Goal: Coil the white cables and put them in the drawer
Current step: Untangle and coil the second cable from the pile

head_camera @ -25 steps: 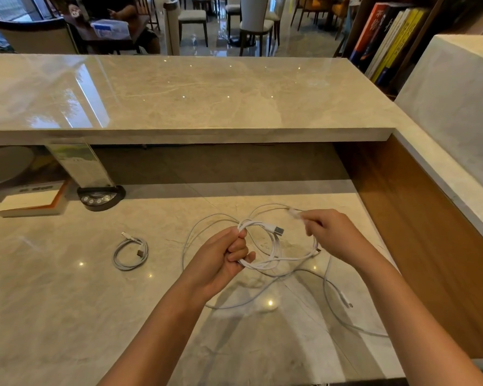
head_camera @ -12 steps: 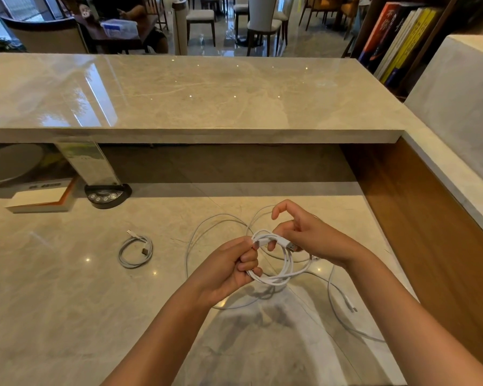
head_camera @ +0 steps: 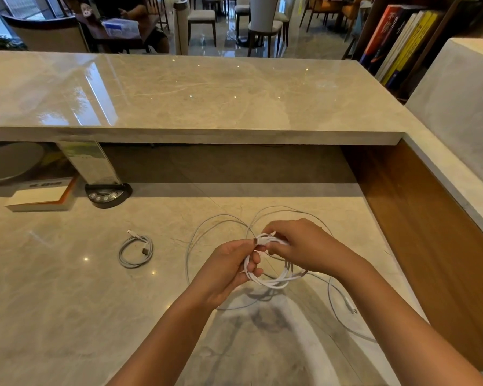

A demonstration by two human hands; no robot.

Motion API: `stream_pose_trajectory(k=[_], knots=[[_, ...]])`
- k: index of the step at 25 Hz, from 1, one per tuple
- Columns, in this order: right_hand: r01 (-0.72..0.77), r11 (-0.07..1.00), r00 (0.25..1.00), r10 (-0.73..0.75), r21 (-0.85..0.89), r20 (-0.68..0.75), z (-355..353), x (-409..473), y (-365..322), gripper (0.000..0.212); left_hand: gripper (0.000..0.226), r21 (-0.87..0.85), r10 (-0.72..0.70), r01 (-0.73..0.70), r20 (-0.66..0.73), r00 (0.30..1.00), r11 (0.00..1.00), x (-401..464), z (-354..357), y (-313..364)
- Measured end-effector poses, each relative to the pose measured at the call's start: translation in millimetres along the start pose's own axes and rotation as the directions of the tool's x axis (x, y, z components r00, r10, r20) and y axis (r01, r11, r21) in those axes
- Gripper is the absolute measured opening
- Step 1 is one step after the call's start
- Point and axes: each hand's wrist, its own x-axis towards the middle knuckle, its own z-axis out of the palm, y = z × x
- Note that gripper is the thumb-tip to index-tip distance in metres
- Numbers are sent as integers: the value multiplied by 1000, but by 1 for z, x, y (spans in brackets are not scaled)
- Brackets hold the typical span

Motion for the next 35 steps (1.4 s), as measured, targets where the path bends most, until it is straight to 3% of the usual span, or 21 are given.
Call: stream_pose_trajectory(k=[3, 7, 12, 15, 16, 19, 22, 24, 25, 26, 27, 29, 30, 33, 35], knots=[[-132, 986, 984, 119, 98, 133, 0, -1, -3, 16, 26, 266, 79, -65, -44, 996, 962, -1, 0, 0], [-245, 944, 951, 189, 222, 246, -5, -5, -1, 14, 25, 312, 76, -60, -40, 996, 948, -2, 1, -5], [-278, 927, 949, 224, 250, 224, 2, -6, 1, 8, 26, 275, -21, 28, -30, 999, 961, 0, 3, -6], [-291, 912, 947, 231, 290, 225, 3, -6, 5, 11, 25, 399, 131, -109, -28, 991, 910, -1, 2, -5], [-299, 909, 946, 244, 290, 212, 3, -6, 6, 12, 26, 520, 243, -205, -6, 970, 829, -2, 0, -4], [-301, 905, 951, 258, 300, 173, 3, -5, 4, 11, 24, 851, 522, -426, 224, 823, 307, 4, -11, -1], [-317, 873, 948, 277, 370, 158, 2, -4, 3, 9, 13, 878, 570, -476, 411, 711, -39, 8, -14, 10], [-332, 848, 943, 285, 413, 173, 1, -5, 4, 7, 19, 814, 530, -500, 575, 623, -295, 11, -14, 15], [-339, 838, 940, 288, 427, 181, 0, -6, 4, 7, 23, 775, 504, -509, 631, 589, -376, 13, -15, 16], [-347, 830, 938, 295, 437, 184, -1, -6, 5, 7, 23, 767, 487, -516, 641, 594, -380, 13, -15, 16], [-355, 824, 935, 306, 442, 181, -3, -7, 7, 8, 19, 796, 490, -516, 602, 630, -316, 12, -14, 18], [-361, 817, 933, 323, 451, 161, -4, -8, 10, 9, 12, 876, 549, -480, 428, 718, -55, 12, -14, 24], [-361, 811, 932, 329, 460, 152, -5, -8, 11, 10, 12, 888, 595, -457, 343, 727, 47, 13, -14, 28], [-361, 788, 931, 334, 499, 146, -5, -11, 14, 14, 11, 894, 656, -388, 156, 739, 224, 16, -16, 38], [-356, 750, 931, 334, 557, 146, -3, -13, 15, 15, 7, 869, 608, -329, 42, 793, 370, 18, -21, 36]])
